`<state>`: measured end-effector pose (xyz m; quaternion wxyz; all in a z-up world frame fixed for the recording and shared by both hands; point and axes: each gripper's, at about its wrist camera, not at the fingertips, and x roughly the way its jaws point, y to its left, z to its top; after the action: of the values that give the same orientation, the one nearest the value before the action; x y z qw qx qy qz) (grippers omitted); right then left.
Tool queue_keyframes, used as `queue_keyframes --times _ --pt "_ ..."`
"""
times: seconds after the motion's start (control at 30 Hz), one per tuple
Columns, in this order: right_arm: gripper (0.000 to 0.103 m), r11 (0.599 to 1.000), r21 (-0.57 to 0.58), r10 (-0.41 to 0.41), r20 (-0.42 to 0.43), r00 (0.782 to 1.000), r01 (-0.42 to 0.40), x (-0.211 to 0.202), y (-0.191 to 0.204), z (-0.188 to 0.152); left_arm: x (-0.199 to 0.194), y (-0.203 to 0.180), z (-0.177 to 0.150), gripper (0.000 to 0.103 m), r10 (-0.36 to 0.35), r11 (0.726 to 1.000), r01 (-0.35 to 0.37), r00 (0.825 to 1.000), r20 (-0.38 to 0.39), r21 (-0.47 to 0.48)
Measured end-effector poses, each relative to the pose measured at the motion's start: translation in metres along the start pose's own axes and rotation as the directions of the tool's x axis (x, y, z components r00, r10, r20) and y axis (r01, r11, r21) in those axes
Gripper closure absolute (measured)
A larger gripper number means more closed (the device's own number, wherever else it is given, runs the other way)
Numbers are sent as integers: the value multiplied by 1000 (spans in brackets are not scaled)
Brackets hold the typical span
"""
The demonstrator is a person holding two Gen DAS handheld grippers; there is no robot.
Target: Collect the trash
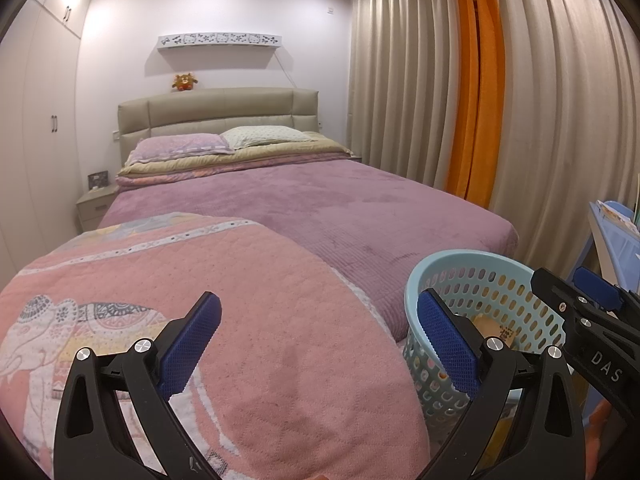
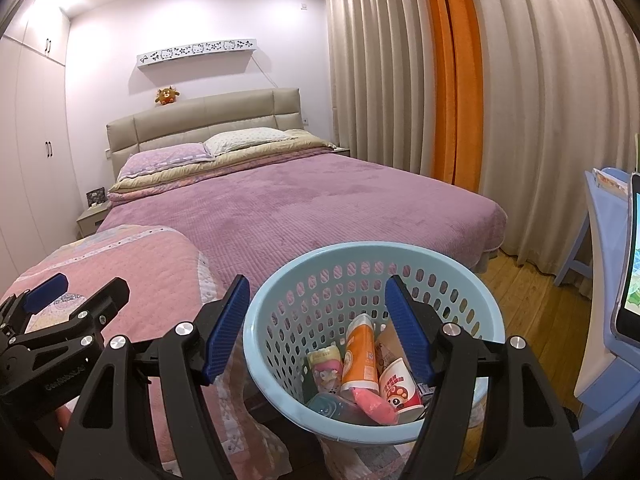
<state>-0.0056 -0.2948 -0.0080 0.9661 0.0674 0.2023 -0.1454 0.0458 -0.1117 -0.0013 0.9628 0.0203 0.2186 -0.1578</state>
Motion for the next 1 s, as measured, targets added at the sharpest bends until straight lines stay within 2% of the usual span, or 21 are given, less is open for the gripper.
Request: queue_keyframes --times 0.37,0.63,0.77,1.0 --pt "37 1000 -4 -5 15 1000 5 -3 -1 3 0 1 -2 8 4 1000 -4 1000 -2 -7" --pt "37 1000 11 -8 59 998 7 -22 -3 12 -5 0 3 8 133 991 -133 991 17 24" --pt "37 1000 9 -3 64 998 3 -27 -5 13 -19 5 8 8 62 998 -62 998 -9 3" --pt "37 1000 7 20 51 999 -20 -34 -5 16 -43 10 12 7 59 998 -59 998 -2 -2"
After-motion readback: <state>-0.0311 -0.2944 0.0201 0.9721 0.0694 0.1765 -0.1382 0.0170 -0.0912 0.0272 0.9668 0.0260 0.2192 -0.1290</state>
